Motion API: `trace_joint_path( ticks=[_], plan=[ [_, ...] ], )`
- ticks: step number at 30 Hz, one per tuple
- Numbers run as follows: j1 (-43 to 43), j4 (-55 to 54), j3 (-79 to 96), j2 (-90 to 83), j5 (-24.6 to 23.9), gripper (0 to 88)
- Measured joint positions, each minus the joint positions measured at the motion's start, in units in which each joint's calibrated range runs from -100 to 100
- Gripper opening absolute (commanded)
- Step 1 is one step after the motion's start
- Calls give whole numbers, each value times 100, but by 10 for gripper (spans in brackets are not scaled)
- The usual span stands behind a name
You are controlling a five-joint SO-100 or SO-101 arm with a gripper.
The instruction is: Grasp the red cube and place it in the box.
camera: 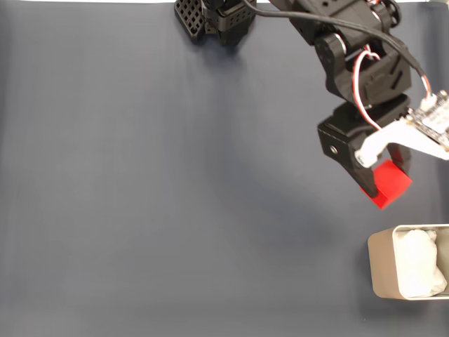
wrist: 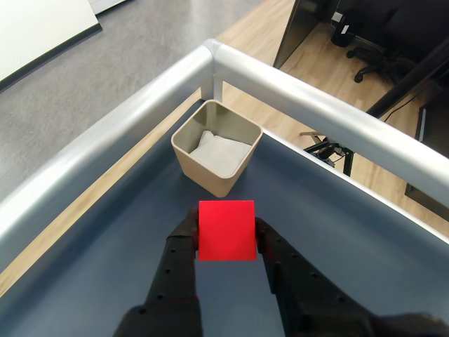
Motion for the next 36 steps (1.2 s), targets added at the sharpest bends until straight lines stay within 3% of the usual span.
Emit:
trace_joint_path(
  ticks=[36],
  plan=[
    [-37,0,-3707,2744,-15,44]
  ],
)
